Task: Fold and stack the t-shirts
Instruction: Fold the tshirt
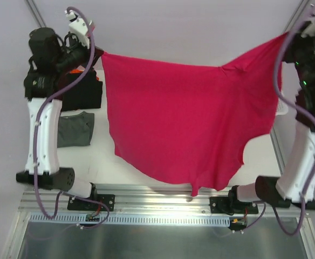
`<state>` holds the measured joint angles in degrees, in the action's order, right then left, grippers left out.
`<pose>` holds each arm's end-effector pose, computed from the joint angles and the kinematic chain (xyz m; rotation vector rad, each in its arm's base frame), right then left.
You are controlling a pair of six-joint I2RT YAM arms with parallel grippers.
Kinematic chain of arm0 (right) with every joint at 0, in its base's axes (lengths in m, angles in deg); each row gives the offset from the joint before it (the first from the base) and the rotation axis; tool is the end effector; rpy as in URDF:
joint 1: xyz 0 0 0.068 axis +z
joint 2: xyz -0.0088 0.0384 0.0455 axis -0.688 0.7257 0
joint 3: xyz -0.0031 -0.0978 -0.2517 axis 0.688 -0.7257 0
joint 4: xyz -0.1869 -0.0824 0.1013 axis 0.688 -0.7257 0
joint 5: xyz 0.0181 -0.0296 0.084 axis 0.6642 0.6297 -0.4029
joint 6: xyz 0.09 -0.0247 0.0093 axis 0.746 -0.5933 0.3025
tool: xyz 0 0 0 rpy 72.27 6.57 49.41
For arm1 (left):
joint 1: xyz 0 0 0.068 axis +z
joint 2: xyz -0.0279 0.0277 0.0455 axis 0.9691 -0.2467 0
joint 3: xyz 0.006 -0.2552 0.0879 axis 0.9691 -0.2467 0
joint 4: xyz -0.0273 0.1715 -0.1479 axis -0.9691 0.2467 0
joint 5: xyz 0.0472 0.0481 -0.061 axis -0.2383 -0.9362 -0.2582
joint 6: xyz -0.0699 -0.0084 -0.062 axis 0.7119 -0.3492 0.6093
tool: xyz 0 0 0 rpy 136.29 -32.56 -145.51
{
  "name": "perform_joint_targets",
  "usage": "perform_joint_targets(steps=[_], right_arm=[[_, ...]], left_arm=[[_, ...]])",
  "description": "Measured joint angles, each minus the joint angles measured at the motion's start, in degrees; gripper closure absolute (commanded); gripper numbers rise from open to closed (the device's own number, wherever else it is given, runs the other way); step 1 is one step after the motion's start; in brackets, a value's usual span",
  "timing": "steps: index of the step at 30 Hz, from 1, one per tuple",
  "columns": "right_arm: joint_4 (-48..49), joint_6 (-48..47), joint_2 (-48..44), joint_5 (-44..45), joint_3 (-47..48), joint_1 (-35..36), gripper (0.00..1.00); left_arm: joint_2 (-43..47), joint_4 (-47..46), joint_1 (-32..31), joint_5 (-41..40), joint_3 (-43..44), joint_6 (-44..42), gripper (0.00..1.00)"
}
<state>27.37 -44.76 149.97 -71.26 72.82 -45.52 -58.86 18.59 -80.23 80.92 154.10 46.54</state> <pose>0.1623 -0.0050 0.6212 -0.2842 1.2636 -0.4233 0.2439 -0.0617 0.5458 0.6626 1.4035 -0.2560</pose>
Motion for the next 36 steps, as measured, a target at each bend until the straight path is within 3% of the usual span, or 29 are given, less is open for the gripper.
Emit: perform_joint_targets(steps=[6, 13, 24, 31, 36], right_arm=[[1.7, 0.0, 15.5, -1.2, -2.6, 0.0, 1.0], [1.4, 0.0, 15.5, -1.7, -6.7, 0.0, 1.0], [1.3, -0.2, -7.0, -1.7, -16.4, 0.0, 1.0], [-2.6, -0.5, -20.7, -0.4, -15.2, -0.3, 0.99], [-4.3, -1.6, -22.9, 1.8, -10.3, -0.4, 0.99]], left_arm=[[-17.6, -1.5, 3.1, -1.7, 6.2, -1.9, 1.0], [-22.0, -1.4, 3.4, -1.1, 11.2, -3.9, 1.0], [-2.5, -2.5, 1.9, 2.1, -0.6, -6.6, 1.0], [9.3, -3.1, 1.9, 2.8, -3.5, -4.8, 1.0], [13.0, -3.5, 1.9, 2.7, -3.4, -3.4, 1.0]])
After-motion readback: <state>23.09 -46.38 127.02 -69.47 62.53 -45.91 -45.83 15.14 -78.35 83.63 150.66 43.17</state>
